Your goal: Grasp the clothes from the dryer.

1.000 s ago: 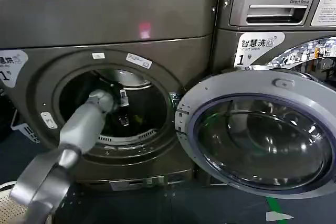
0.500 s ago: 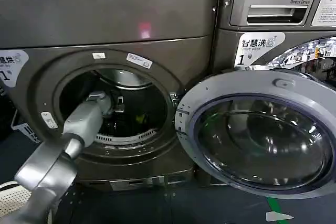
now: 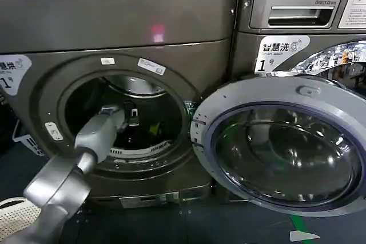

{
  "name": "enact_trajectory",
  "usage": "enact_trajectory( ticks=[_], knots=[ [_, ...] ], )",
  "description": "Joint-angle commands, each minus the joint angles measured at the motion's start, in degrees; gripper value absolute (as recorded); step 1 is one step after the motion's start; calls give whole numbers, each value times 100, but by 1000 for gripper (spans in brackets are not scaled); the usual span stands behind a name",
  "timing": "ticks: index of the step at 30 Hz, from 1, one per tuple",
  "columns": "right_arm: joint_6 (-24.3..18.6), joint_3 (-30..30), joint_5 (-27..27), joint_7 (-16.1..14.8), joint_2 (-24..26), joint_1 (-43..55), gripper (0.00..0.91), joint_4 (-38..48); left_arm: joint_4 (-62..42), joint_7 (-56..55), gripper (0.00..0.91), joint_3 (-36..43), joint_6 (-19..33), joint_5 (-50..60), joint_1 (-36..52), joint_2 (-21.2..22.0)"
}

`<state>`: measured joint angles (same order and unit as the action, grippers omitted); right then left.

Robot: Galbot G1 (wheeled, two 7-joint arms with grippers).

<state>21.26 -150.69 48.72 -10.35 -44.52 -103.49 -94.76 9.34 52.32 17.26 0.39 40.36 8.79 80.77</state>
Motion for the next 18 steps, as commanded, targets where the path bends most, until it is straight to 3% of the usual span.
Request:
enact_trajectory(
  ticks=[1,10,18],
  knots=[
    [-11,-13,-3,-1,21,2,907,7,-43,2,0,-17,6,-13,-29,10],
    [-52,-20,-14,-5,-8,9,907,52,-82,23,0,-47,23,-13,-35,76],
    [-77,-11,-2,1,-31,15,907,27,213,-525,0,-952,-127,-545,-159,12]
  ],
)
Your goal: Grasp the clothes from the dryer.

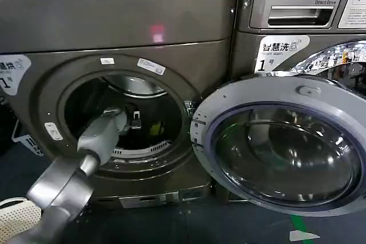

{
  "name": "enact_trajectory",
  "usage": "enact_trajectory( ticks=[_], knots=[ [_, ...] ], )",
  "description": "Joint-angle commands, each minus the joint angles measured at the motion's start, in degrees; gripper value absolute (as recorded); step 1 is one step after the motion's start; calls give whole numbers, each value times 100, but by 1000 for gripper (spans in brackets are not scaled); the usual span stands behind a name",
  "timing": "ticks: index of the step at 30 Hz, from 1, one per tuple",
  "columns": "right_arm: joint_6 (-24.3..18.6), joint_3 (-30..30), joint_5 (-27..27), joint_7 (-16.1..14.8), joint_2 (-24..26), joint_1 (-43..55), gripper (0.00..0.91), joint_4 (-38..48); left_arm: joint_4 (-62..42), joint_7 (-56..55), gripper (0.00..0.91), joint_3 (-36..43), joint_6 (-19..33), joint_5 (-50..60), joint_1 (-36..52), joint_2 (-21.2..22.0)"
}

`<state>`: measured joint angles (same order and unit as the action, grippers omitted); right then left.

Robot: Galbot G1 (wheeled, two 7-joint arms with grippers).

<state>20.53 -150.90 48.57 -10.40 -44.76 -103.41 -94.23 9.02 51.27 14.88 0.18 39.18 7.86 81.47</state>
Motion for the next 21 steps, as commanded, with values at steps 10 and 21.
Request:
enact_trajectory(
  ticks=[10,21],
  knots=[
    [-80,31,160,41,-102,-6,907,-118,1835,-2763,0,-2292,-299,-2218,-1075,-291],
    [-89,-53,255,120,-154,-64,907,-221,4709,-4557,0,-4012,516,-3424,-3125,-112]
  ],
)
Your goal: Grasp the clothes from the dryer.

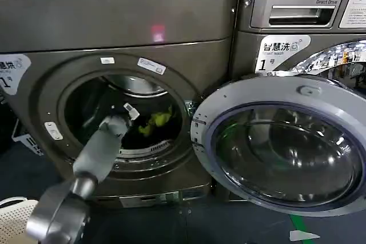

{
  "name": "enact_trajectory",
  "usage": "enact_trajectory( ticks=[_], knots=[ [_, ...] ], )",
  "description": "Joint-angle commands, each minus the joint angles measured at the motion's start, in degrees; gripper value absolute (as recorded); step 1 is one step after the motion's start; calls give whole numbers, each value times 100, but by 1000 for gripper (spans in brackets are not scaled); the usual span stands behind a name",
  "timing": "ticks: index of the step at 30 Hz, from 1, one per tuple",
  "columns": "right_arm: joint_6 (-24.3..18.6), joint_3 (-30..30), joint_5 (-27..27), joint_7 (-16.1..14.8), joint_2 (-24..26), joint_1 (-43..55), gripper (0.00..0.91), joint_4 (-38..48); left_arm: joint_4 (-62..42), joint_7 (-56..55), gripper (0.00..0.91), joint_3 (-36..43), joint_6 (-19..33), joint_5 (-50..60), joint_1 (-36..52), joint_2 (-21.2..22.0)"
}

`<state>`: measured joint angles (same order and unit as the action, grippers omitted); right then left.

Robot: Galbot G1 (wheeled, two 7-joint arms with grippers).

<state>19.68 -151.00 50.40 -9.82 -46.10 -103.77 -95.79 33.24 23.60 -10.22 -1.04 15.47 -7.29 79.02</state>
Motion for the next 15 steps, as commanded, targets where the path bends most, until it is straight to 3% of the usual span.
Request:
enact_trajectory(
  ticks=[1,8,15],
  knots=[
    [-7,-42,71,63,-26,-29,907,-67,2532,-1977,0,-1613,807,-1239,-1778,224],
    [-331,-32,-54,-39,-134,-10,907,-50,3505,-2829,0,-2073,1330,-1297,-2471,655],
    [-240,-123,-320,-117,-135,-62,907,-5,4261,-2999,0,-2231,1668,-1208,-3137,804]
  ],
)
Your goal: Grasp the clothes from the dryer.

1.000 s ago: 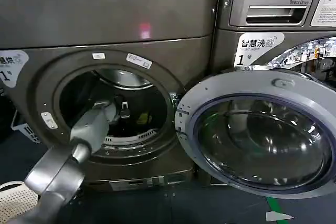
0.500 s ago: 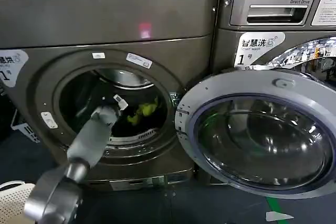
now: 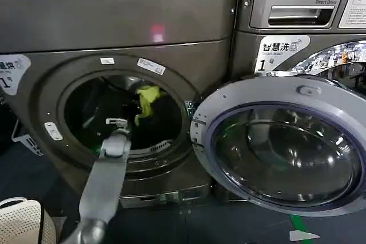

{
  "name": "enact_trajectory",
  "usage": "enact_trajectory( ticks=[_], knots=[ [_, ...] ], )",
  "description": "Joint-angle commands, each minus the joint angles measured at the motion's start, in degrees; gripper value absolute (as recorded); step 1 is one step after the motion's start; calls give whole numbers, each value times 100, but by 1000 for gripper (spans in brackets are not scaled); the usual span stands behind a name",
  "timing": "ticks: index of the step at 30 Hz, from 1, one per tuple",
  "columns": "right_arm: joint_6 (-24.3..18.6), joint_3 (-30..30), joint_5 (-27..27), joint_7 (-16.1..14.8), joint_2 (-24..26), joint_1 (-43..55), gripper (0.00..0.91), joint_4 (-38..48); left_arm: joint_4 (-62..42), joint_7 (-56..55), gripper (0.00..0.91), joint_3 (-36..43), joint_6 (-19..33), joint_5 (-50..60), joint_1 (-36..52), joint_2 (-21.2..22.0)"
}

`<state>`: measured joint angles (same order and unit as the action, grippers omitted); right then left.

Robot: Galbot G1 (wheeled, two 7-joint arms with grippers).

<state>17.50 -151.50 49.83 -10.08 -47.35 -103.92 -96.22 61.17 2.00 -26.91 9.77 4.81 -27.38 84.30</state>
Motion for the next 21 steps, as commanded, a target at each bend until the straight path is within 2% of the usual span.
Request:
enact_trajectory(
  ticks=[1,9,21],
  knots=[
    [-70,-74,-202,-40,11,-59,907,42,1491,-820,0,-545,602,-86,-1171,290],
    [-234,-68,-146,9,61,-67,907,82,1533,-861,0,-340,477,-68,-1217,334],
    [-134,-176,-171,-62,43,-105,907,29,1536,-832,0,-187,315,-33,-1280,229]
  ],
)
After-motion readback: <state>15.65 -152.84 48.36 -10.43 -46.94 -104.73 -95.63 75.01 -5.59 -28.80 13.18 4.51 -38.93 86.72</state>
